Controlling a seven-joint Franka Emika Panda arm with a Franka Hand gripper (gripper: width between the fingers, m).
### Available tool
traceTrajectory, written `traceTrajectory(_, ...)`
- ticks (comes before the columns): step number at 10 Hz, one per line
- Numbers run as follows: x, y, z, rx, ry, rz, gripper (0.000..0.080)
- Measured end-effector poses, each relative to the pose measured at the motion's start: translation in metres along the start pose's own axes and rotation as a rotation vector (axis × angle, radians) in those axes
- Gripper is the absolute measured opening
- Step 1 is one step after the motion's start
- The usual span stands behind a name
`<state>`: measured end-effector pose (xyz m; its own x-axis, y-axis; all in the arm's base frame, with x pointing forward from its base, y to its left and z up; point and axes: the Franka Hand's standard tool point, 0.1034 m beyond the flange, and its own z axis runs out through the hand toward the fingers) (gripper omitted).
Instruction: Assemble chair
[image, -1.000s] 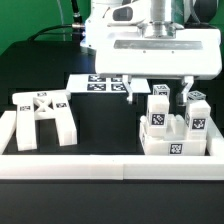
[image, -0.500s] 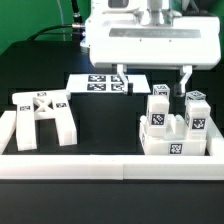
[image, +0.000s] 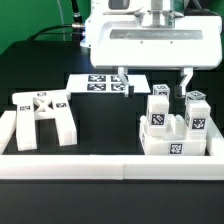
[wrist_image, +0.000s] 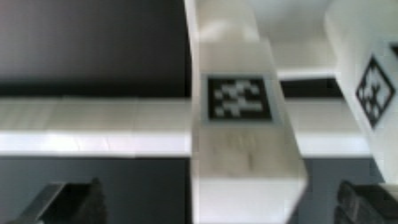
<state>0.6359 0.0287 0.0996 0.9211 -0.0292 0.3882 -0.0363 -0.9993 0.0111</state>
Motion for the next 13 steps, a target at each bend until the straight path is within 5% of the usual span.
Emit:
traceTrajectory(3, 0.008, -0.001, 0.001, 0.021, -0.192, 0.008, 0.0649)
traceTrajectory(7, -0.002, -0.004, 0.005, 0.042, -0.439, 0.008, 0.0649)
traceTrajectory(12, -0.004, -0.004, 0.014, 0.038, -0.435, 0.0, 0.0649)
traceTrajectory(13, -0.004, -0.003, 0.016, 0.038, -0.43, -0.008, 0.0516)
